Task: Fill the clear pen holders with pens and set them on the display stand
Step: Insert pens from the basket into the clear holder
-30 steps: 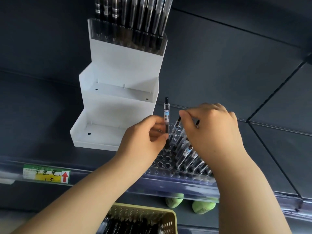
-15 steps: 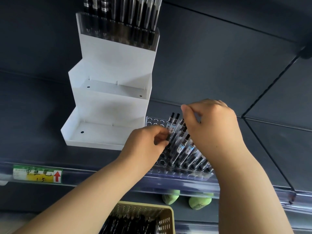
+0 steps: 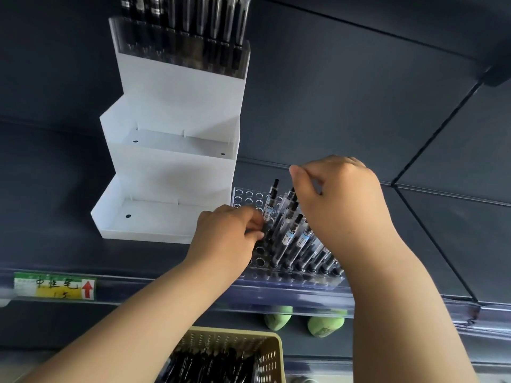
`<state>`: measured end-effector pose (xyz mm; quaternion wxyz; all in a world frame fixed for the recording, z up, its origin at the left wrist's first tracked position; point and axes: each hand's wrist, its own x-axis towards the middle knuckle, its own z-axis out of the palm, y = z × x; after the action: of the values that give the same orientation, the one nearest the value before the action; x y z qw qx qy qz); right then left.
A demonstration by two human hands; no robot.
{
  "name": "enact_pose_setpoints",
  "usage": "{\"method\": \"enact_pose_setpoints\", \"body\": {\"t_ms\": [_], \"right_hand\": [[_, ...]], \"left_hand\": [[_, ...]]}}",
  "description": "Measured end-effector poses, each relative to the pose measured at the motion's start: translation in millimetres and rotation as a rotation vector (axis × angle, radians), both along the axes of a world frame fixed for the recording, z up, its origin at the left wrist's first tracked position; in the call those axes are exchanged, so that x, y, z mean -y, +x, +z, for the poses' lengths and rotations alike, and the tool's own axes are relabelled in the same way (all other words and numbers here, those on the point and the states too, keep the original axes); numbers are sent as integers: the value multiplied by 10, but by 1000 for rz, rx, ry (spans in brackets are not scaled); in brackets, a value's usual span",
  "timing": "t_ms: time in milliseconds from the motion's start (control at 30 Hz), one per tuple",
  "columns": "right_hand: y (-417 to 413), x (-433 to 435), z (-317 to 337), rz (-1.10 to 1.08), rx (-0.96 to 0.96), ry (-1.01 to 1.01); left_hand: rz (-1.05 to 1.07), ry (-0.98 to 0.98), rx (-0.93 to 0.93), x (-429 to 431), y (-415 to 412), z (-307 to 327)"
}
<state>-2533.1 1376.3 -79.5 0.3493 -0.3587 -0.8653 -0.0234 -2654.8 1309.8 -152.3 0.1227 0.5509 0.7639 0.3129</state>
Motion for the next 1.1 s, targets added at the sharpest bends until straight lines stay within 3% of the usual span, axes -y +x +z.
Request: {"method": "enact_pose_setpoints", "body": {"t_ms": [467, 633, 800, 933, 1100], "right_hand": [[51, 171, 80, 58, -6, 22], [58, 599, -123, 177, -39, 77], [111, 1023, -570, 363, 80, 101], [214, 1243, -920, 300, 194, -61], [393, 1388, -1289, -47, 442, -547]], "left_hand": [[-19, 56, -19, 163, -83, 18], [-22, 145, -174, 640, -174, 70], [-95, 155, -381, 1203, -219, 7], [-91, -63, -404, 1666, -198, -154], [-128, -374, -543, 1902, -179, -505]]}}
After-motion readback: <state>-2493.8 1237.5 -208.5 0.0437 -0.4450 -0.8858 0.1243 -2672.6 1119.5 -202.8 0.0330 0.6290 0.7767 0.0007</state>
